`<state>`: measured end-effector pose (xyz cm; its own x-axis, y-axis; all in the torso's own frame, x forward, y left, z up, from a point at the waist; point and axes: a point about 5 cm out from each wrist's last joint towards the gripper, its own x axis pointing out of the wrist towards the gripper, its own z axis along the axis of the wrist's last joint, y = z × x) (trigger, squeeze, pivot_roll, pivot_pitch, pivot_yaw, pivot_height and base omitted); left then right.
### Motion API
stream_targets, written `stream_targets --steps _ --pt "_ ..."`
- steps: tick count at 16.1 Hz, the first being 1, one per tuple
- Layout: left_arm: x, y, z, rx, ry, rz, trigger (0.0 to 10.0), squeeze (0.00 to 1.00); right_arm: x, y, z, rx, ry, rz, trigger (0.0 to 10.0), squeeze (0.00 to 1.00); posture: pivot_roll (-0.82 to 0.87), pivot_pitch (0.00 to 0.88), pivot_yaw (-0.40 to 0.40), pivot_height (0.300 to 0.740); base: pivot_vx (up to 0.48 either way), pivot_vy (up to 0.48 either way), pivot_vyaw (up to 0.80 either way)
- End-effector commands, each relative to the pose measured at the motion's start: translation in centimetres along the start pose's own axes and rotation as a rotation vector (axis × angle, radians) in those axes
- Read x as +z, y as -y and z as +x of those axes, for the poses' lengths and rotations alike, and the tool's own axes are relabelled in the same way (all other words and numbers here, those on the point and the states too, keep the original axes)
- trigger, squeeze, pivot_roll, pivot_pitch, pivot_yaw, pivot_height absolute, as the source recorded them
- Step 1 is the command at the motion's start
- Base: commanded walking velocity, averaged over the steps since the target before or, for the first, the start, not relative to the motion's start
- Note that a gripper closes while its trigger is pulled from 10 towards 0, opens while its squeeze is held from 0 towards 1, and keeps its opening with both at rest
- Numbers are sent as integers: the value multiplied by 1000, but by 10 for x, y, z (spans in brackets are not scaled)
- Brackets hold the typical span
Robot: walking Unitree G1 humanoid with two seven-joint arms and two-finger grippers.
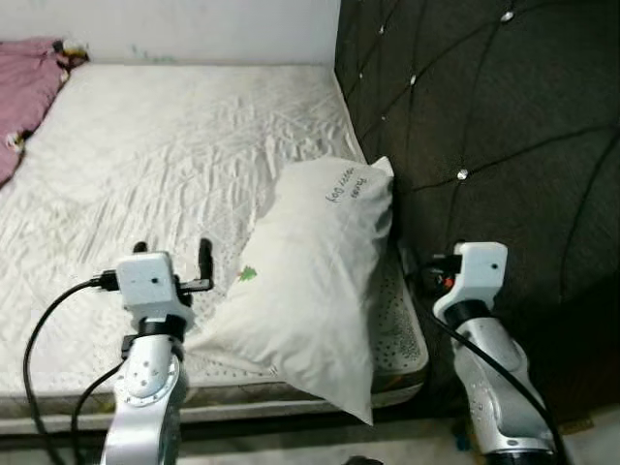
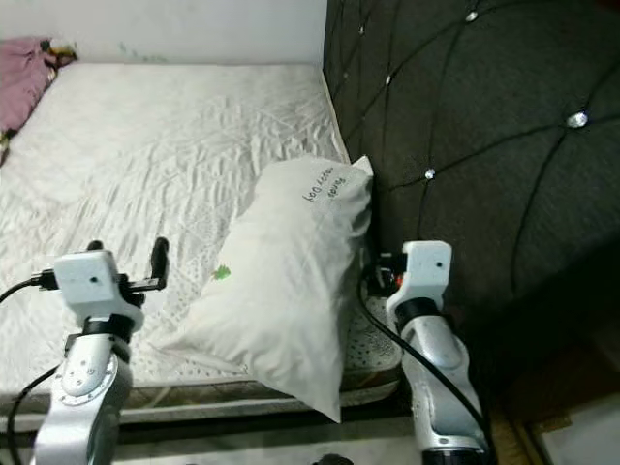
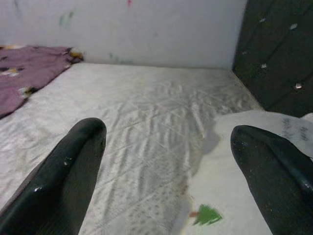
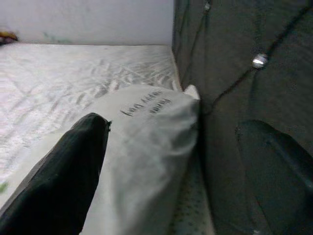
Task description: Clean up the room
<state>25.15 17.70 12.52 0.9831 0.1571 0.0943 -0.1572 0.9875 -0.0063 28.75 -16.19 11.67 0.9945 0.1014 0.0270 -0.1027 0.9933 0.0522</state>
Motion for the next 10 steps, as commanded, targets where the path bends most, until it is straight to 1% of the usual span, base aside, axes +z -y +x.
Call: stream_targets --steps 1,4,7,10 --pt "-1 -6 -2 25 -8 18 10000 0 2 -5 0 11 10 5 10000 0 -17 135 -29 740 0 0 0" --pt "-1 -6 -2 25 -8 18 10000 0 2 -5 0 11 10 5 10000 0 -17 135 -29 740 0 0 0" --pt "-4 -9 -8 50 -27 12 10000 0 0 -6 -4 24 2 13 10000 0 -10 147 -28 740 0 0 0" --pt "-5 -11 -8 74 -43 4 10000 0 0 -8 -5 40 -5 13 10000 0 -7 170 -31 740 0 0 0"
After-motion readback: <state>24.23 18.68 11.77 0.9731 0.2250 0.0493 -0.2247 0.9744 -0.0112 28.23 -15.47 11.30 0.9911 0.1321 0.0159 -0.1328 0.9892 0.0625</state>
